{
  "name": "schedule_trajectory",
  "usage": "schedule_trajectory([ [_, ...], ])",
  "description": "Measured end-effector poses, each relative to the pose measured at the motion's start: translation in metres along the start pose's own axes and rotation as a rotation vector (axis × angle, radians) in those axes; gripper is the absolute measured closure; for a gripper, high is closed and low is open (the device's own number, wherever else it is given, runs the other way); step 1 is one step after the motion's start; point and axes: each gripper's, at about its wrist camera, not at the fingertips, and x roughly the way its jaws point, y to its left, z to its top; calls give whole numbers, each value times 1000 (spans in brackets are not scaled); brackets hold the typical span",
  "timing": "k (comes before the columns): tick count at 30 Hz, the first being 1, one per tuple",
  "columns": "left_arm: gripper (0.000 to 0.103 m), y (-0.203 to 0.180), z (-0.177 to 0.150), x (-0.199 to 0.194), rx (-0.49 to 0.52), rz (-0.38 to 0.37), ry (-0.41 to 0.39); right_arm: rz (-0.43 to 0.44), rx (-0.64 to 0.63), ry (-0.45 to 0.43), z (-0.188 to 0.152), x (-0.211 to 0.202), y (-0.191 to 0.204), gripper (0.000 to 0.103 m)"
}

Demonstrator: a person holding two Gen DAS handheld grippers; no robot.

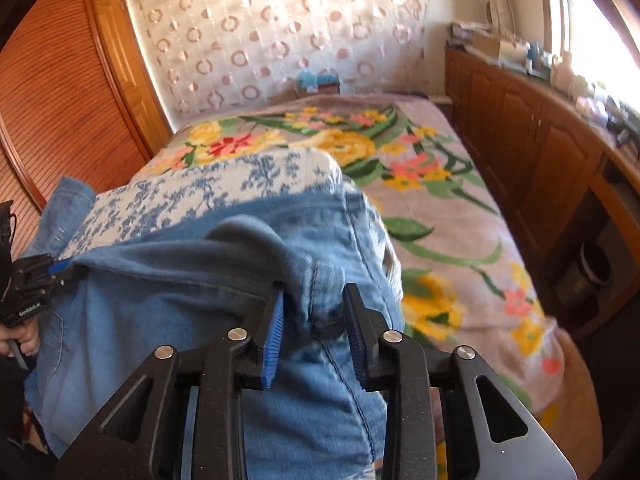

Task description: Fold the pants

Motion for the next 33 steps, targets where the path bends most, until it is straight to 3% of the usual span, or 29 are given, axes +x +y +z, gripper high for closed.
schedule_trajectory([
  [5,94,1,1,-12,-1,1,-22,26,7,16,-3,1,2,71],
  [8,96,1,1,-16,-8,3,-32,49,-15,-7,-1,-3,8,87],
  [18,97,17,21,-45,-79,27,-153,69,-54,-238,44,-63,32,89],
  [26,97,44,18,-8,-120,117,-76,23,-106,-215,85,-11,52,87],
  [29,97,49,12,1,-128,128,-53,-23,-102,-184,85,6,48,73],
  [33,97,50,9,6,-123,137,-42,-23,-64,-150,70,10,28,72],
])
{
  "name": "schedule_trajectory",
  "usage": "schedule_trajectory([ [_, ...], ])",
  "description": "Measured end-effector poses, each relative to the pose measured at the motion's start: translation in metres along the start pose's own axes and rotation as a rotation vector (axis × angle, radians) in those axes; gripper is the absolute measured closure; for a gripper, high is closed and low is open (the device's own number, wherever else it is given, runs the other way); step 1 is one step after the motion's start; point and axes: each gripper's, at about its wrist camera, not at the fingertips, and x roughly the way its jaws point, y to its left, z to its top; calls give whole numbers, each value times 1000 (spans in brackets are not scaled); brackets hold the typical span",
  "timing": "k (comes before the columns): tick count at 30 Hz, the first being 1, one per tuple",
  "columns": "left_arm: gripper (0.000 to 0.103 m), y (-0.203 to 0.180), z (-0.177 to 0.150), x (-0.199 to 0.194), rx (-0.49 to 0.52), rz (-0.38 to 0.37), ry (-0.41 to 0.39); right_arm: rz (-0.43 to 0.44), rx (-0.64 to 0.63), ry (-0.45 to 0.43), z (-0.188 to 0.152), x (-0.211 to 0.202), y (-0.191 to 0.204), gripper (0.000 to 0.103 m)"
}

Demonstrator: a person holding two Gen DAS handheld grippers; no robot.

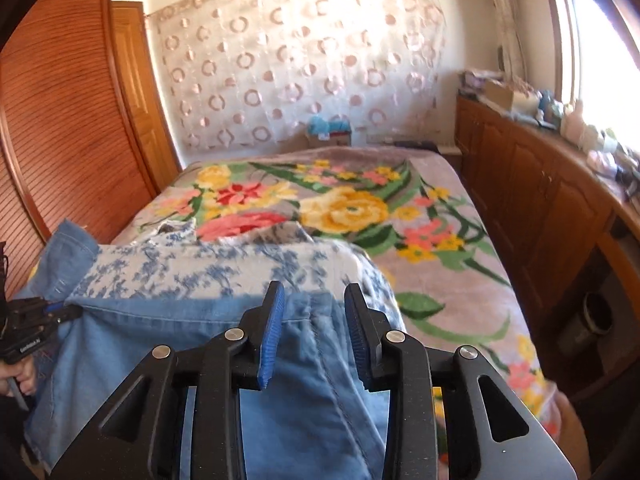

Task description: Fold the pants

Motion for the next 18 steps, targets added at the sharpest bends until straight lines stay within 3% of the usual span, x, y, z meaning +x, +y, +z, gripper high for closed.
schedule_trajectory([
  [9,96,-1,-8,12,4,-1,32,-39,47,123,-65,-21,-36,54],
  [18,95,-3,-11,16,7,-3,47,15,124,186,-102,-30,-42,52],
])
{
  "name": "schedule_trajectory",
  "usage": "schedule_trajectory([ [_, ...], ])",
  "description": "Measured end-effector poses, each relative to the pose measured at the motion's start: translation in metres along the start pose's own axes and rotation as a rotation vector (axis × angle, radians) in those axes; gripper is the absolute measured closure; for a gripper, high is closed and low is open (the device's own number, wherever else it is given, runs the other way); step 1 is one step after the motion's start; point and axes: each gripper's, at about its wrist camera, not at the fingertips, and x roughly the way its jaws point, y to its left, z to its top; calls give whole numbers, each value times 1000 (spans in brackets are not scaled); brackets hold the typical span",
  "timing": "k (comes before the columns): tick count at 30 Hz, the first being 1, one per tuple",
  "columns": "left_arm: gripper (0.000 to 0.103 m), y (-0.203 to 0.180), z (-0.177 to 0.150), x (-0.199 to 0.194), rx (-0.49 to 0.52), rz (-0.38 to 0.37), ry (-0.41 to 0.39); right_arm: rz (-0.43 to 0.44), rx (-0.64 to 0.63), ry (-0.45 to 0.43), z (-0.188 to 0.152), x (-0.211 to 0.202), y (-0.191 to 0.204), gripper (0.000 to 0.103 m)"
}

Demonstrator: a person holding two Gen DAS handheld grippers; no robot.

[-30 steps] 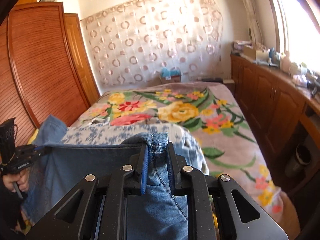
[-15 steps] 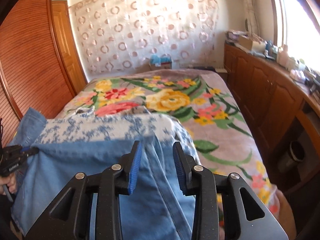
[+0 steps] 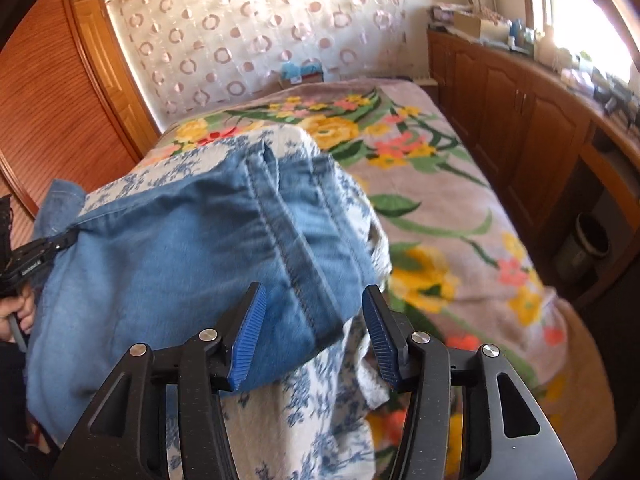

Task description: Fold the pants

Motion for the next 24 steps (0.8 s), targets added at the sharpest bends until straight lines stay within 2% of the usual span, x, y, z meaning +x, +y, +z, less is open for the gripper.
schedule_trajectory([
  [4,95,-1,-1,2,1,2,4,21,9,23,-2,4,4,52],
  [5,95,-1,-1,2,1,1,3,15,7,23,0,3,6,59],
  [6,95,-1,-1,2,0,-1,1,12,0,14,1,0,7,78],
  [7,95,-1,-1,2,-1,-2,-1,17,-9,1,3,-3,9,86],
  [8,95,-1,-1,2,-1,-4,-3,20,-15,-15,3,-7,11,89],
  [10,95,-1,-2,1,0,-7,-10,15,-36,-79,14,-24,12,100],
  [12,95,-1,-2,0,1,-13,-17,-7,-42,-155,27,-43,13,100],
  [15,93,-1,-3,-1,6,-13,-18,-14,-58,-220,44,-62,14,101],
  [19,89,-3,-3,-3,16,-8,-13,-55,-113,-235,56,-64,23,101],
  [21,77,-5,-2,-5,20,0,-9,-77,-121,-211,56,-53,23,101],
  [23,71,-7,-2,-9,21,-5,-11,-102,-108,-159,51,-35,20,101],
  [24,62,-9,-3,-12,23,-14,-15,-111,-98,-142,47,-30,19,100],
])
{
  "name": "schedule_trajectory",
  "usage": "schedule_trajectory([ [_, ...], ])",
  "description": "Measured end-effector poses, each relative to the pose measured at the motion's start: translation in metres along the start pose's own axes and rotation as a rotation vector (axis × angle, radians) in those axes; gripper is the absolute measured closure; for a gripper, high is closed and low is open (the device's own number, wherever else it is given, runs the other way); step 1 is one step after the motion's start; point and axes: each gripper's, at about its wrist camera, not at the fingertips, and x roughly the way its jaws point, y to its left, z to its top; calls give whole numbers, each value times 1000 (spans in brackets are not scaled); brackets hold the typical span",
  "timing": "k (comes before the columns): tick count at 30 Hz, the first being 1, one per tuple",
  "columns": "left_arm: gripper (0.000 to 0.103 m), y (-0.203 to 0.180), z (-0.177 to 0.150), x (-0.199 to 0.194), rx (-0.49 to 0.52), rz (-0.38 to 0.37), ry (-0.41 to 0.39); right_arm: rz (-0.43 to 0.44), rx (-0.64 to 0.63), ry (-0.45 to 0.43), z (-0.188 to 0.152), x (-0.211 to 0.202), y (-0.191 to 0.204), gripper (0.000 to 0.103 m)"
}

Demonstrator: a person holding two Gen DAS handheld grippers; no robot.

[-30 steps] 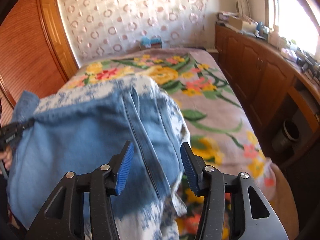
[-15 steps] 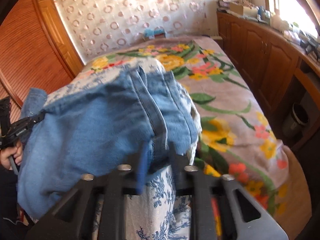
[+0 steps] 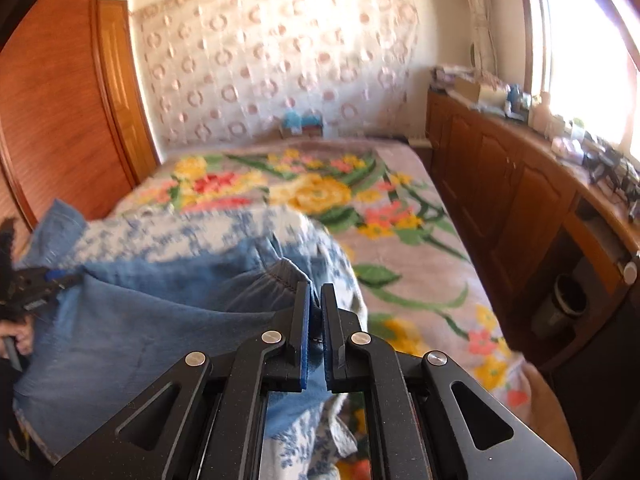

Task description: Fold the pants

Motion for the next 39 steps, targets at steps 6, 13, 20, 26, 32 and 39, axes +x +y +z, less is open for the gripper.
schedule_trajectory([
  [6,36,-12,-4,-20,32,-15,-28,-35,8,39,-26,7,-2,98],
  [13,35,-20,-9,-34,40,-19,-36,-36,27,30,-32,-3,2,79],
  [20,36,-30,-16,-36,68,10,-43,-13,3,-2,-13,-1,10,56],
  [26,36,-28,-19,-31,63,29,-45,57,-30,6,15,31,24,56],
  [32,36,-24,-23,-30,41,36,-55,79,-79,92,28,81,43,56],
  [39,36,-21,-24,-31,25,43,-61,97,-84,154,45,119,52,56],
])
